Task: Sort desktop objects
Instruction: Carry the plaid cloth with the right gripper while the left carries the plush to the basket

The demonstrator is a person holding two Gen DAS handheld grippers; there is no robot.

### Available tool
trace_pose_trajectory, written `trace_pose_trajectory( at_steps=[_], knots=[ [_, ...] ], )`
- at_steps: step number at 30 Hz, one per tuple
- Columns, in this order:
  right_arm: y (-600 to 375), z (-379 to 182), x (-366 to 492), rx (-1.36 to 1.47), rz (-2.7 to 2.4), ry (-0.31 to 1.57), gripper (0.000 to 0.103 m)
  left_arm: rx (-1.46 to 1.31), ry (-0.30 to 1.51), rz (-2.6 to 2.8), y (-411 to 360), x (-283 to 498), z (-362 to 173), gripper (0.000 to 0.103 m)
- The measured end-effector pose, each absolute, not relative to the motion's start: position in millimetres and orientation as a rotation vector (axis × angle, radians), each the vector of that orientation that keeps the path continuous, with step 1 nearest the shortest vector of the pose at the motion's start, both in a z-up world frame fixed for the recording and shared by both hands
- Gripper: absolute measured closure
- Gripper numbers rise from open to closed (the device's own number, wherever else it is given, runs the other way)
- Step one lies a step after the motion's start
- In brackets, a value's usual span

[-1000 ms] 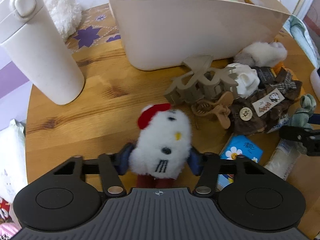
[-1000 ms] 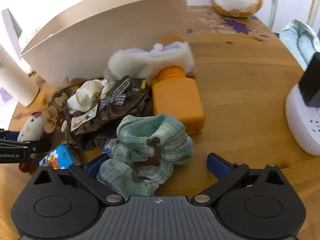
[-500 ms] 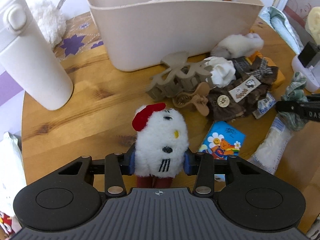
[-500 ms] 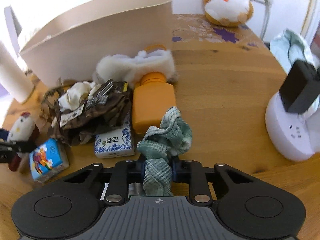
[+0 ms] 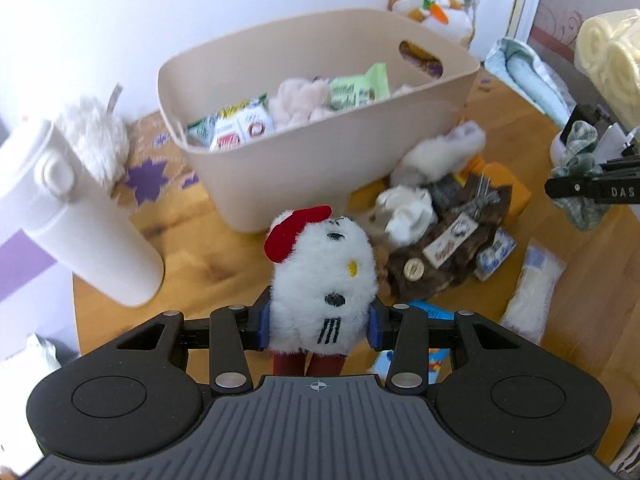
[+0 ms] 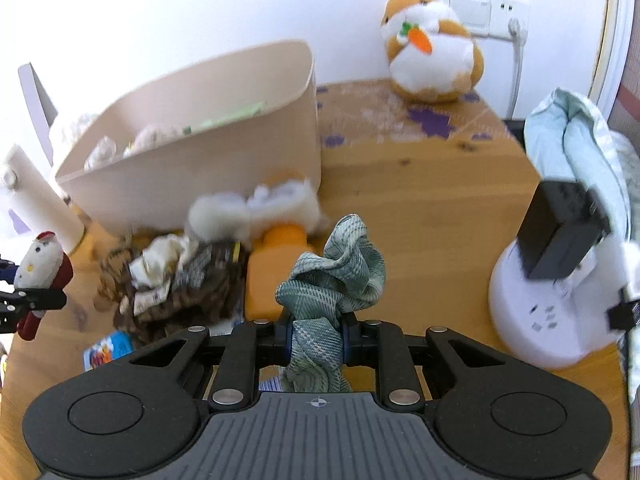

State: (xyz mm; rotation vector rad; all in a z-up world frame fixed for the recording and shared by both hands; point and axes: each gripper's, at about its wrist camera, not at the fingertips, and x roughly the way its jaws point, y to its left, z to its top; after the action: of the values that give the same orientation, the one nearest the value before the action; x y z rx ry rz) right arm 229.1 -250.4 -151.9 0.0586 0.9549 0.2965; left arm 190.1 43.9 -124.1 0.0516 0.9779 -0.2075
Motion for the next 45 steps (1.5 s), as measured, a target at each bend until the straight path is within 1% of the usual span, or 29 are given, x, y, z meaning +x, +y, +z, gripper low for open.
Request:
trace_pose_trajectory(
  at_steps=[6, 15, 29, 38, 45],
  knots=[
    [-260.4, -137.8, 237.2, 0.051, 0.292, 0.915, 0.084, 0.055, 0.945, -0.218, 38.9, 195.4, -110.0, 0.059],
    [-264.9, -108.3, 246.1, -0.011, 0.346, 0.845, 0.084, 0.075, 0.862, -0.232, 34.9, 211.9, -72.2, 0.059],
    [-242.3, -43.5, 283.3, -0.133, 0.457, 0.662, 0.084, 0.122, 0.756, -0.213, 20.8, 249.1, -28.4, 0.059],
    [-212.4, -30.0, 324.3, -0.223, 0.545, 0.605, 0.083, 0.095, 0.755, -0.144, 7.3, 296.7, -27.0, 0.059],
    [-192.8, -42.0, 354.5, -0.223, 0.571, 0.638, 0.082, 0.079, 0.79, -0.042, 1.2, 331.2, -42.5, 0.059]
  ],
)
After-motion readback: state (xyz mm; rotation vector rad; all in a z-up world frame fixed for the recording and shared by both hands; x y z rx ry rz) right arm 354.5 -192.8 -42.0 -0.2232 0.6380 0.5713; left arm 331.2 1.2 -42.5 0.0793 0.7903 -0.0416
